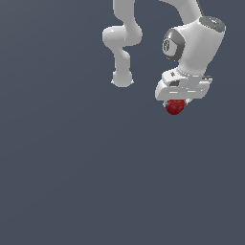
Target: Pick up the object and move it to a goal position.
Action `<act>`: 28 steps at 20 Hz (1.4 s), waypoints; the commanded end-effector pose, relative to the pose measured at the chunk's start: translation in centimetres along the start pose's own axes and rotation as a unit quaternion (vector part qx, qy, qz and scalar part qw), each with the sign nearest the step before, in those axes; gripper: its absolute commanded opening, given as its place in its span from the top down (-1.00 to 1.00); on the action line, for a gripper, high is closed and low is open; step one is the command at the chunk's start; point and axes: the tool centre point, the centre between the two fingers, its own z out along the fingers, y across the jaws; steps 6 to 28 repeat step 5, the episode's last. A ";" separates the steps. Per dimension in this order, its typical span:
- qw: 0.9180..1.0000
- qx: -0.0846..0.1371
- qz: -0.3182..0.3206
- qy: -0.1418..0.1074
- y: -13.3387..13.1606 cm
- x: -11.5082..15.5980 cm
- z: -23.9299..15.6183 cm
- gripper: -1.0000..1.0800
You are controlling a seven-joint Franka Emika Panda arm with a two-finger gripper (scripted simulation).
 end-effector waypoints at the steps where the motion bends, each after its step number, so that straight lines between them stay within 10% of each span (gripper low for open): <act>1: 1.000 0.000 0.001 0.001 -0.8 0.1 -0.7 1.00; 28: 1.000 0.000 0.001 0.001 -1.2 0.2 -1.0 1.00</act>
